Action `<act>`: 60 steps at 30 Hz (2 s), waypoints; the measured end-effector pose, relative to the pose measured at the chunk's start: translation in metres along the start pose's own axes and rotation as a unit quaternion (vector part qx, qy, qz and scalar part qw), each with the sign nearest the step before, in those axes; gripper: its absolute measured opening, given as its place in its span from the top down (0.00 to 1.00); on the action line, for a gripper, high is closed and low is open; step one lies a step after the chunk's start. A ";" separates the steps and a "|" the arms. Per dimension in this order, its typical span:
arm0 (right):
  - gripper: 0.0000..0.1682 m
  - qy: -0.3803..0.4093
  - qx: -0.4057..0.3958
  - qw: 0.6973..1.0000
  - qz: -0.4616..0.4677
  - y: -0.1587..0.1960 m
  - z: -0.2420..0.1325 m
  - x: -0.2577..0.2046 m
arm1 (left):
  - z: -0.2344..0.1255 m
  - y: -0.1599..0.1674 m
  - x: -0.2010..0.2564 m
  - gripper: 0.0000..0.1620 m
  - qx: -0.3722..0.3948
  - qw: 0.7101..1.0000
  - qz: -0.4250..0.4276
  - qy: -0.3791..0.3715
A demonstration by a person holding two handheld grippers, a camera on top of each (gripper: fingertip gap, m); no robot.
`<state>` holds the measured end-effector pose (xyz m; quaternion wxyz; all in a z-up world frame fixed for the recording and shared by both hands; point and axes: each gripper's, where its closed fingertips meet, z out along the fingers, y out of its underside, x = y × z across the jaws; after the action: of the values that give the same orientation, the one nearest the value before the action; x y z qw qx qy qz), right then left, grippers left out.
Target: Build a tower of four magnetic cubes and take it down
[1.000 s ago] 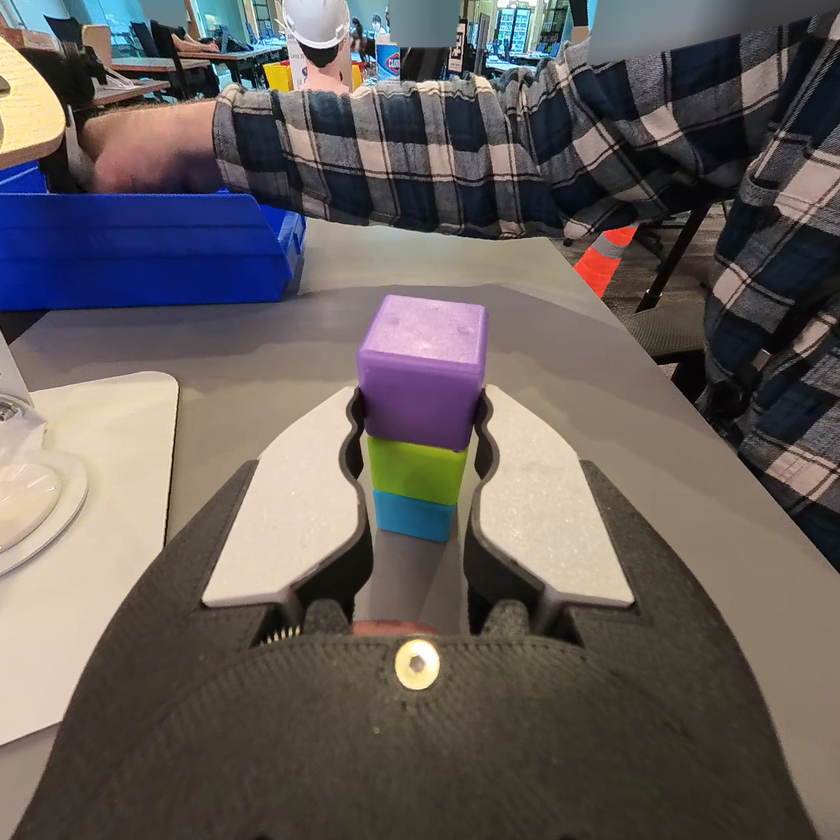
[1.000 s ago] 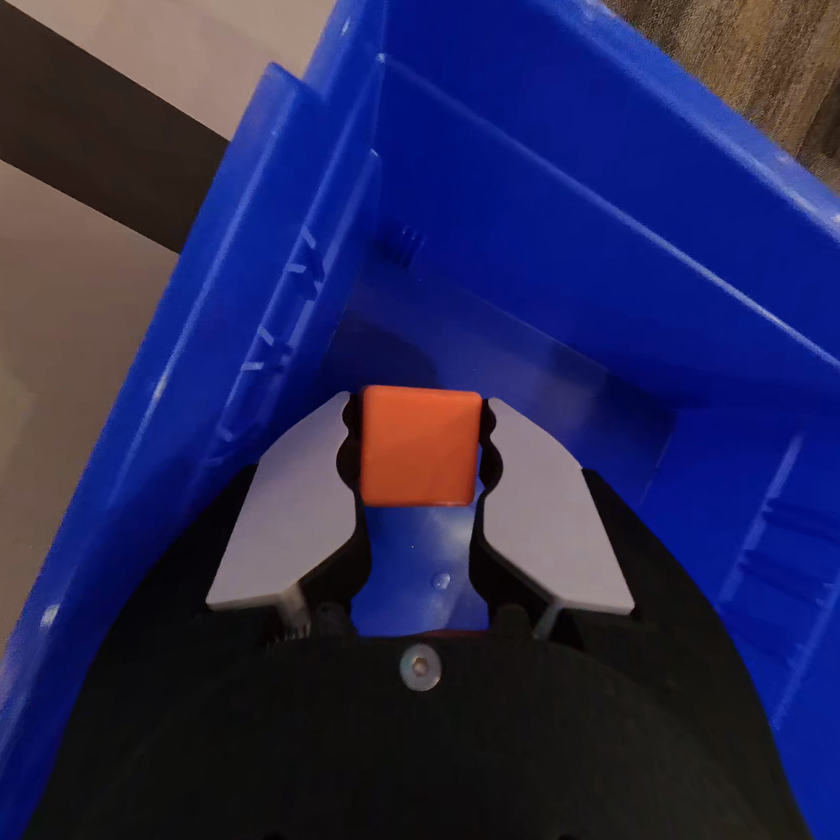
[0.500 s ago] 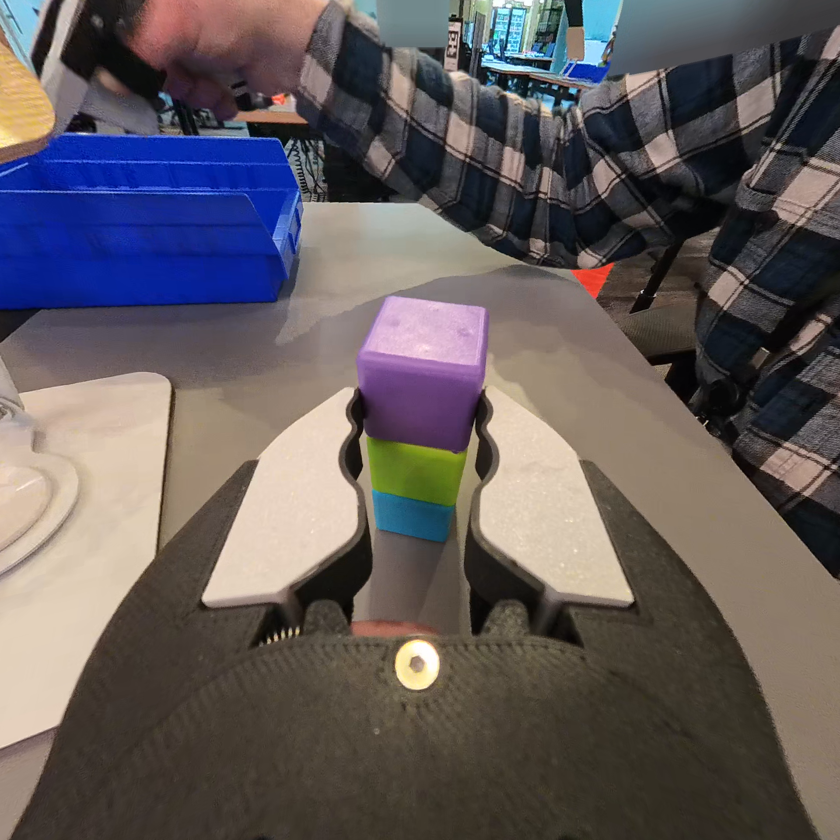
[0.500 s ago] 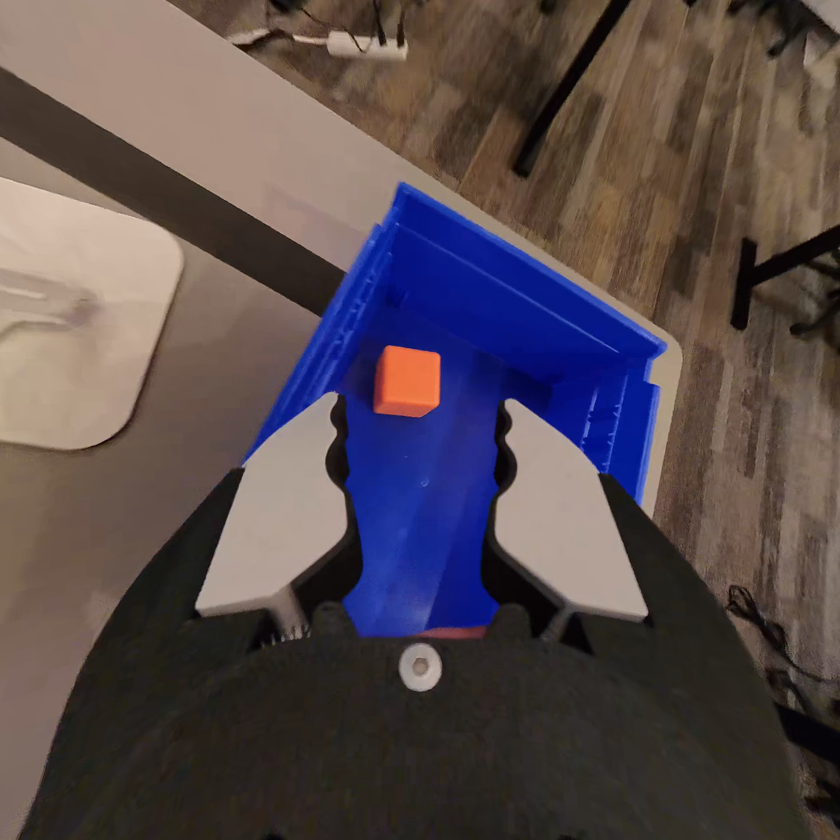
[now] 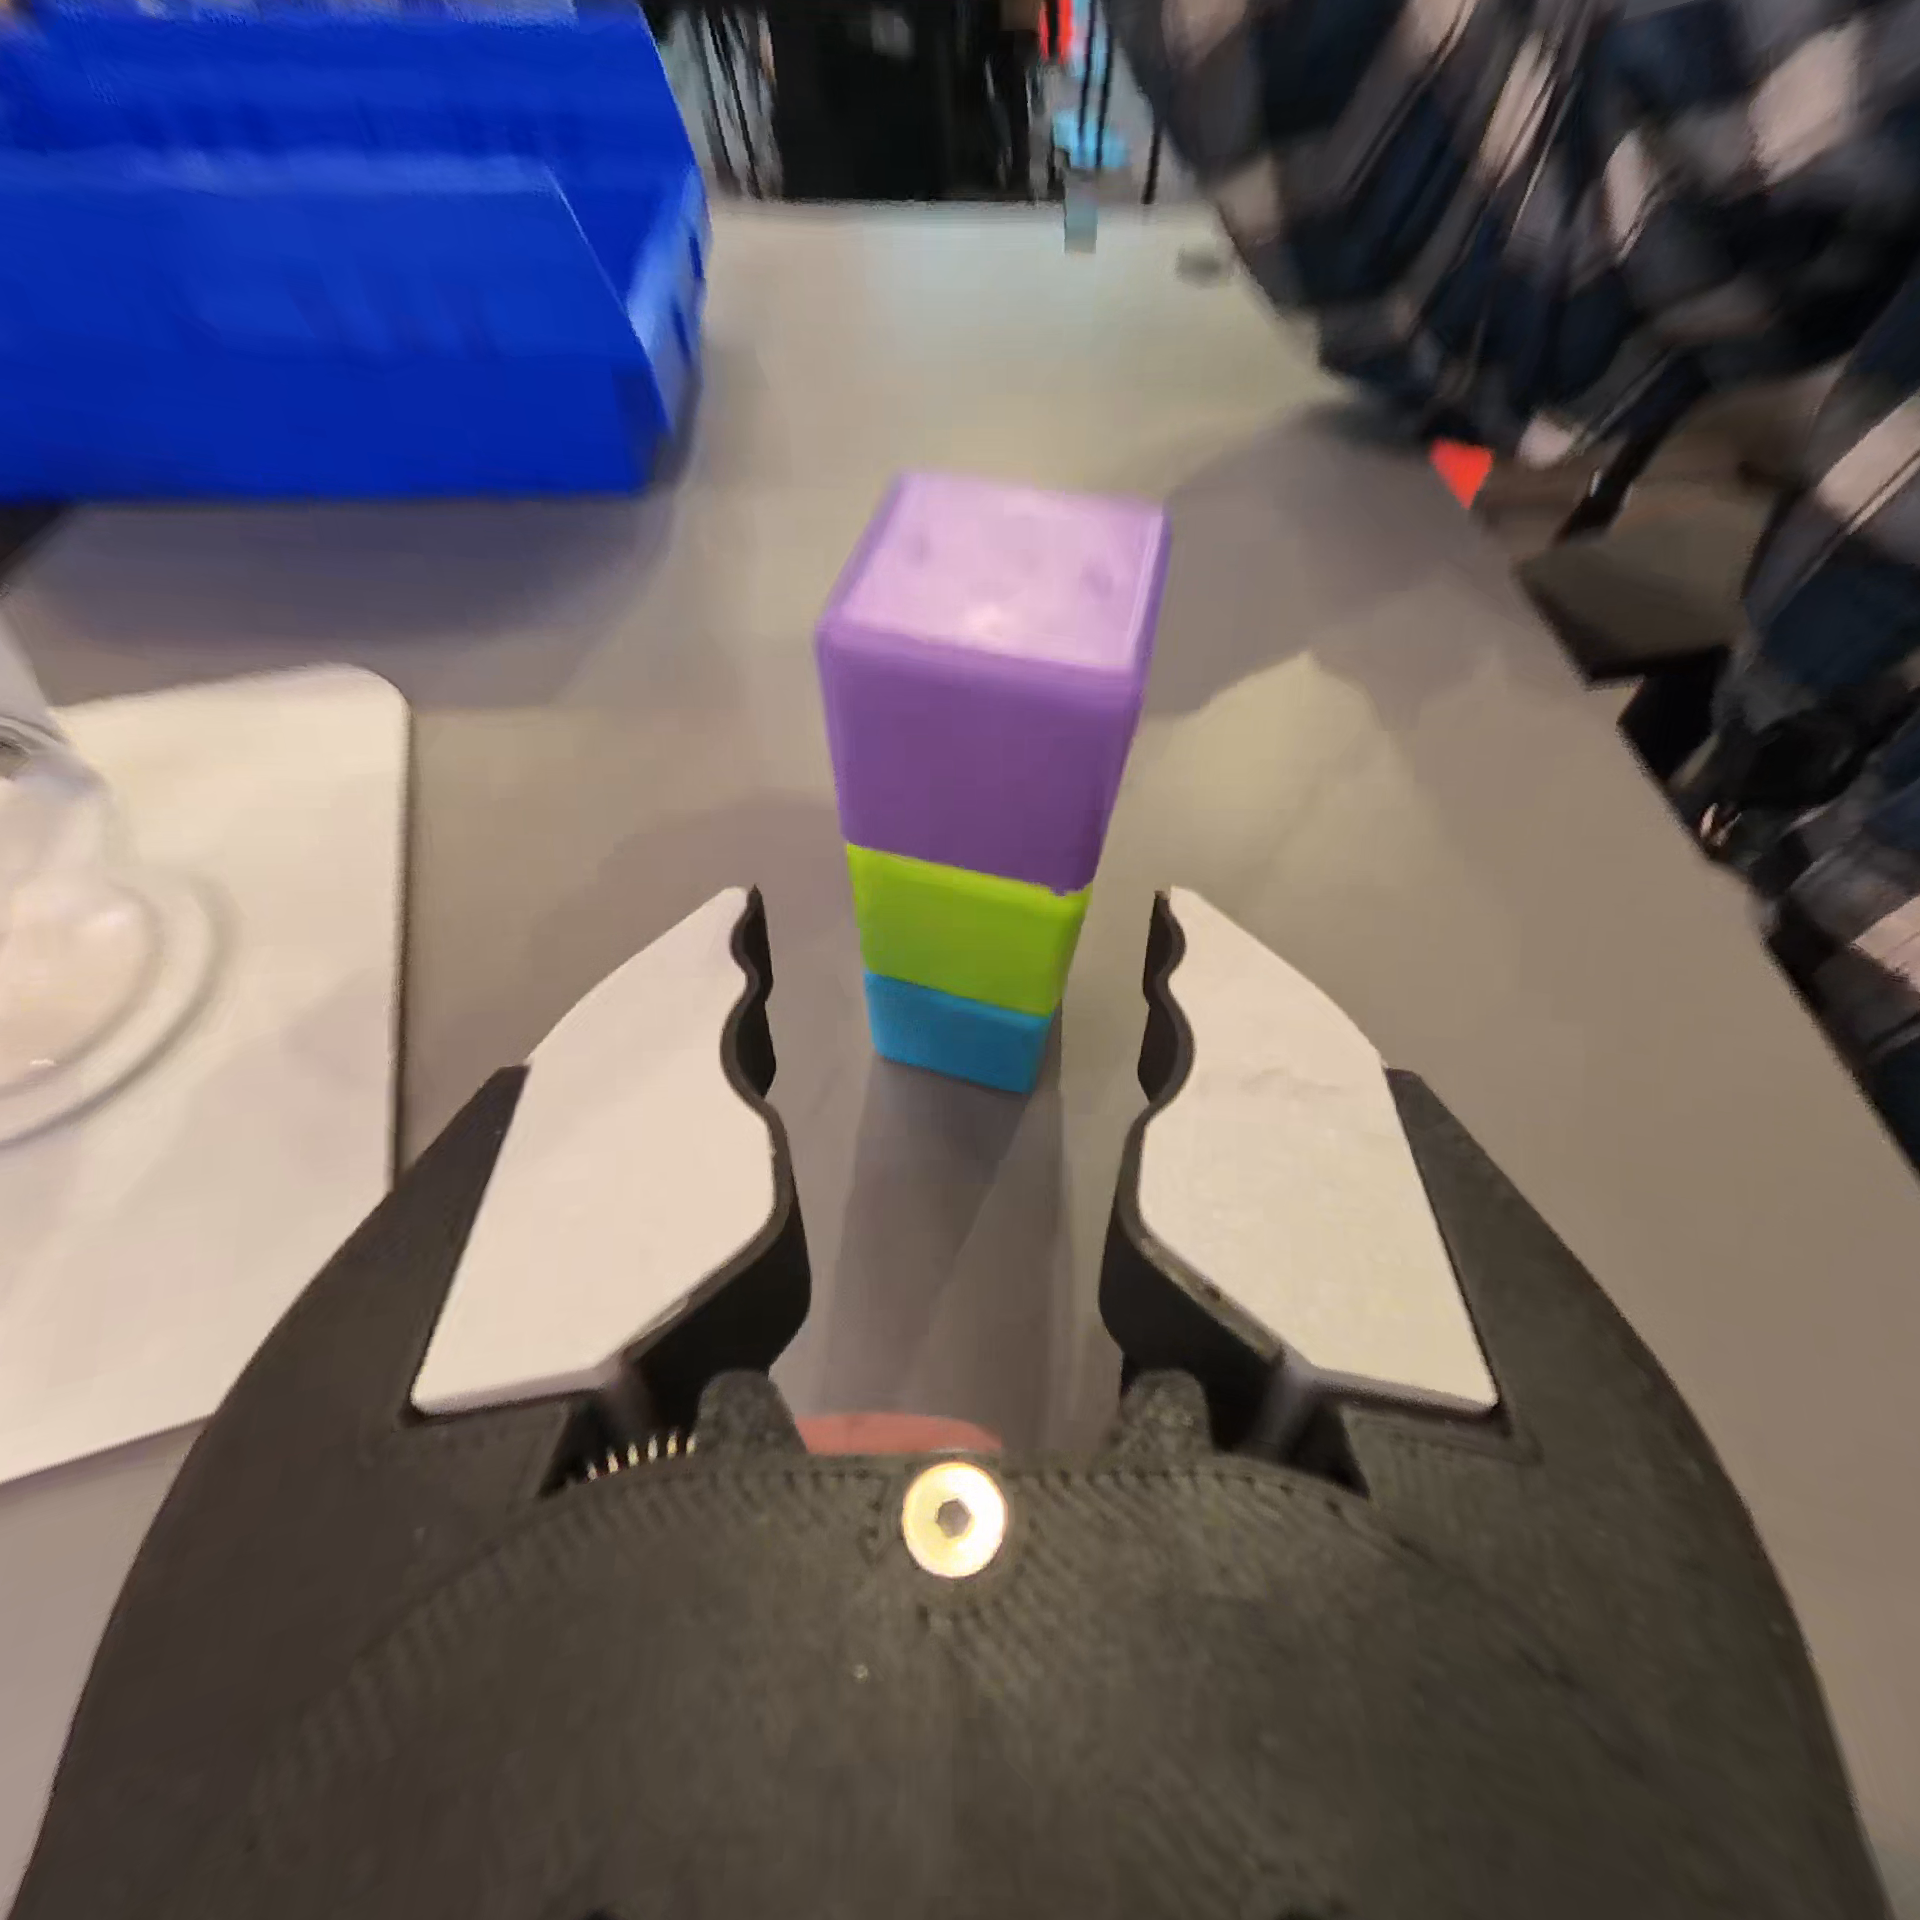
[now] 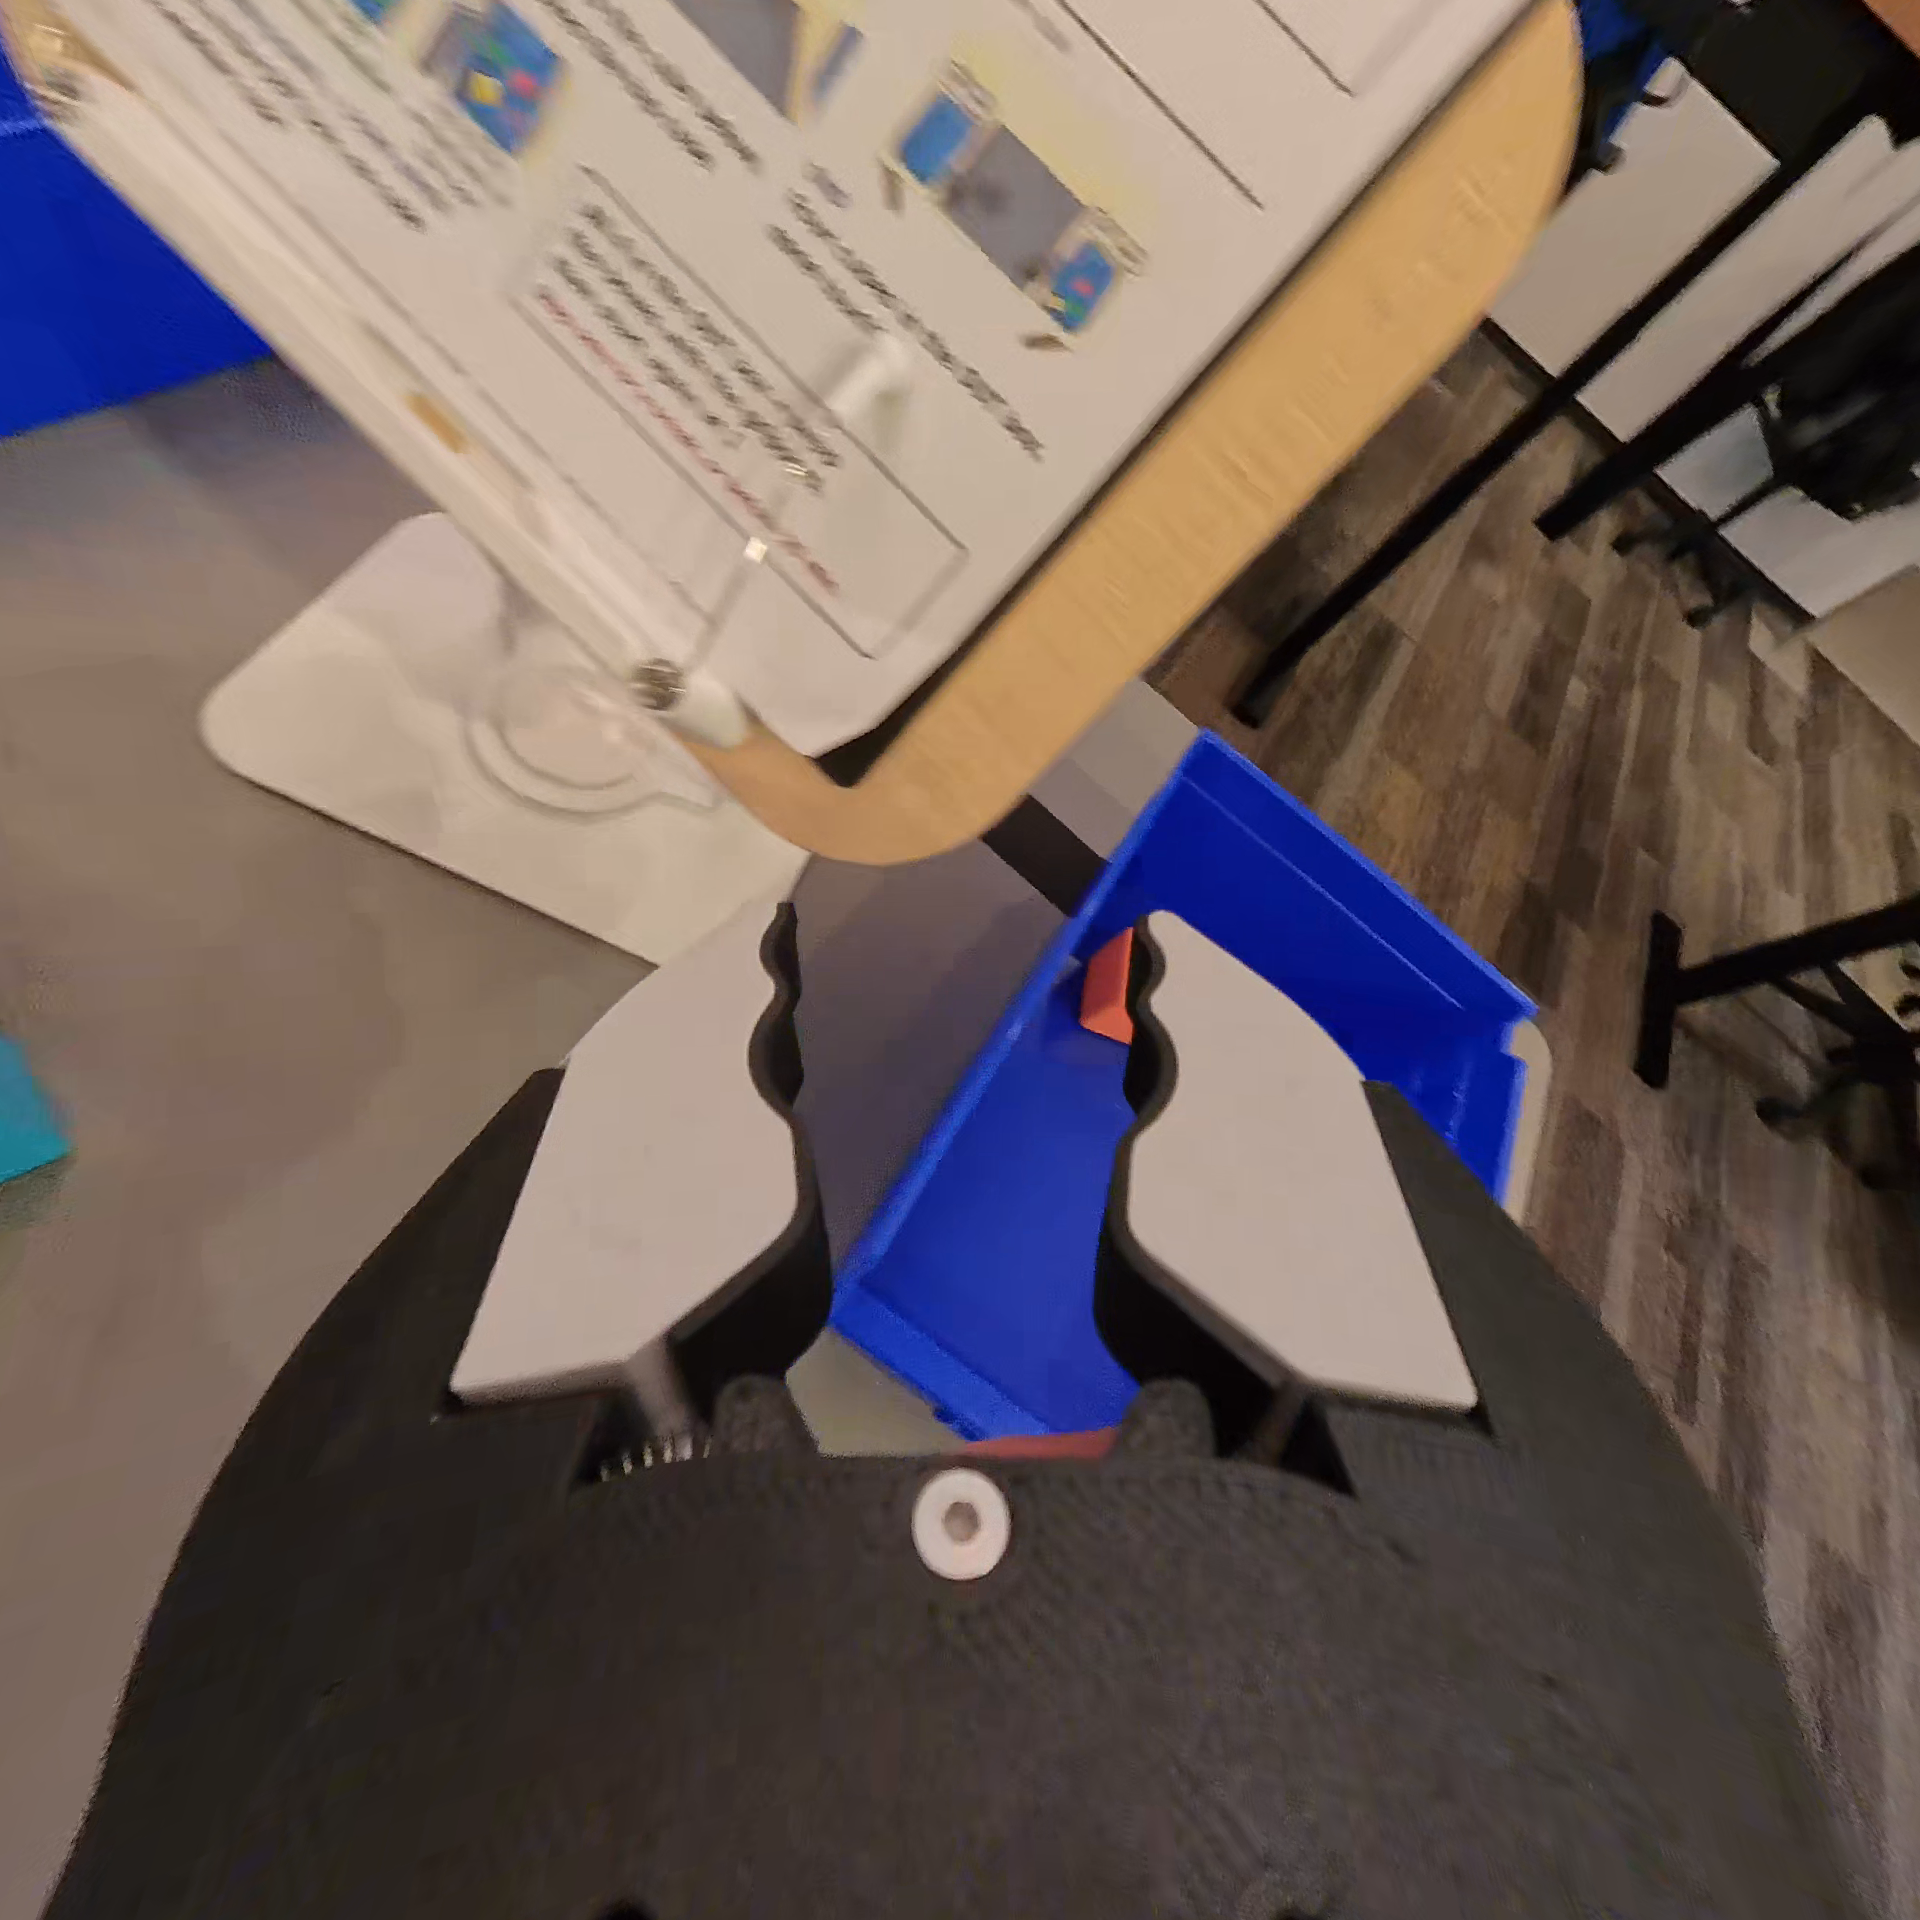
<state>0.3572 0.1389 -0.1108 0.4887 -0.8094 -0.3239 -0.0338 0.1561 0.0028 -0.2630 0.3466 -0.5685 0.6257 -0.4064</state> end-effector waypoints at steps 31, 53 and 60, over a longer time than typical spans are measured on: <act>0.70 -0.366 -0.100 0.907 -0.186 0.022 0.021 -0.266 | 0.026 0.001 -0.013 0.70 0.000 1.000 -0.001 -0.027; 0.70 -0.282 0.048 0.956 -0.058 -0.046 -0.017 -0.156 | 0.024 0.002 -0.014 0.70 -0.009 1.000 0.001 -0.029; 0.71 -0.044 0.077 0.993 0.073 -0.023 -0.021 0.024 | 0.024 0.002 -0.014 0.70 -0.007 1.000 -0.001 -0.027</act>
<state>0.3685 0.1408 -0.0730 0.5361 -0.7915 -0.2866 0.0632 0.1781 0.0137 -0.2753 0.3592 -0.5821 0.6185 -0.3868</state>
